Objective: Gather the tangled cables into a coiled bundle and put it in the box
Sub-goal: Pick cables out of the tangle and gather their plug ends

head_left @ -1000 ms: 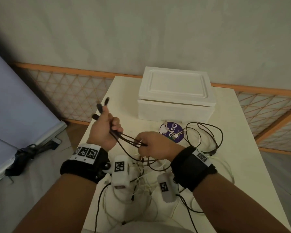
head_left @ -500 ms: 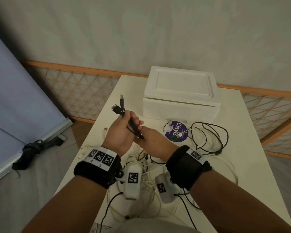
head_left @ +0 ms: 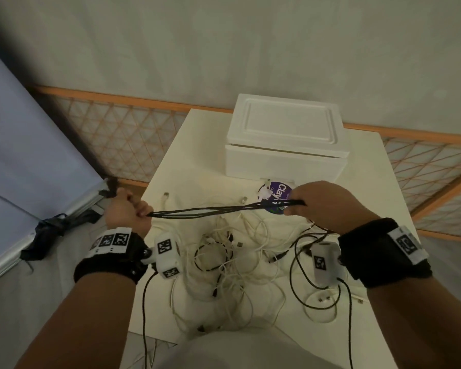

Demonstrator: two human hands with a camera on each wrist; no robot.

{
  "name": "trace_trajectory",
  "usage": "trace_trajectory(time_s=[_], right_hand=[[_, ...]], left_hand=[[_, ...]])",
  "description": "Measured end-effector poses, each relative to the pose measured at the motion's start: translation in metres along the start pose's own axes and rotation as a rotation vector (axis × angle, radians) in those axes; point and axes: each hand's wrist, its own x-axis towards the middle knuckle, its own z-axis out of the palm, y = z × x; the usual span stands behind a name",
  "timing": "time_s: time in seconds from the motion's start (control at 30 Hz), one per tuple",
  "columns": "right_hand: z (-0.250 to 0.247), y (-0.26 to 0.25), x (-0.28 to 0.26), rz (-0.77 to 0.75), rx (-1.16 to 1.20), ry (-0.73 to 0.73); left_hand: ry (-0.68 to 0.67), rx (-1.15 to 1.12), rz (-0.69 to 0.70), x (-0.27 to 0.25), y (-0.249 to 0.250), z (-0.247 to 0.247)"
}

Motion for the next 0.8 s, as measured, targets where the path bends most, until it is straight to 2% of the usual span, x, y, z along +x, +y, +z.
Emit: trace_trajectory(time_s=[0.1, 0.17, 0.2, 0.3, 0.33, 0.37, 0.47, 0.5, 0.53, 0.6, 0.67, 0.73, 0.8], right_hand=[[0.010, 0.042, -0.020, 0.247, -0.132, -0.002], [0.019, 0.066, -0.032, 0.410, -0.152, 0.005], [0.023, 0.068, -0.035, 0.462, -0.193, -0.038], [0.035, 0.058, -0.036, 0.503, -0.317, -0.323], [0.038, 0.052, -0.033, 0.491, -0.316, -0.380], [0.038, 0.042, -0.028, 0.444, -0.278, -0.377], [0.032, -0.013, -0.009, 0.136, -0.099, -0.136], [0.031, -0.037, -0.004, 0.025, -0.009, -0.097], [0.032, -0.062, 0.002, -0.062, 0.122, -0.108], [0.039, -0.093, 0.011, -0.104, 0.406, -0.172], [0.046, -0.088, 0.014, -0.091, 0.507, -0.133], [0.045, -0.058, 0.011, -0.075, 0.342, -0.093], [0.042, -0.019, 0.004, -0.038, 0.180, -0.118]], left_hand=[[0.134, -0.009, -0.020, 0.007, 0.009, -0.026], [0.149, -0.002, -0.060, 0.006, 0.004, -0.038], [0.137, 0.021, -0.081, 0.003, -0.003, -0.038], [0.067, 0.065, -0.095, -0.012, -0.032, -0.024], [0.031, 0.064, -0.102, -0.019, -0.041, -0.015], [-0.011, 0.064, -0.113, -0.028, -0.049, -0.005], [-0.195, 0.073, -0.196, -0.060, -0.069, 0.028], [-0.274, 0.066, -0.237, -0.073, -0.076, 0.041], [-0.350, 0.049, -0.270, -0.086, -0.082, 0.053], [-0.428, 0.008, -0.270, -0.103, -0.089, 0.073], [-0.428, -0.029, -0.188, -0.104, -0.082, 0.081], [-0.373, -0.084, -0.111, -0.087, -0.065, 0.072], [-0.252, -0.132, -0.090, -0.061, -0.048, 0.049]])
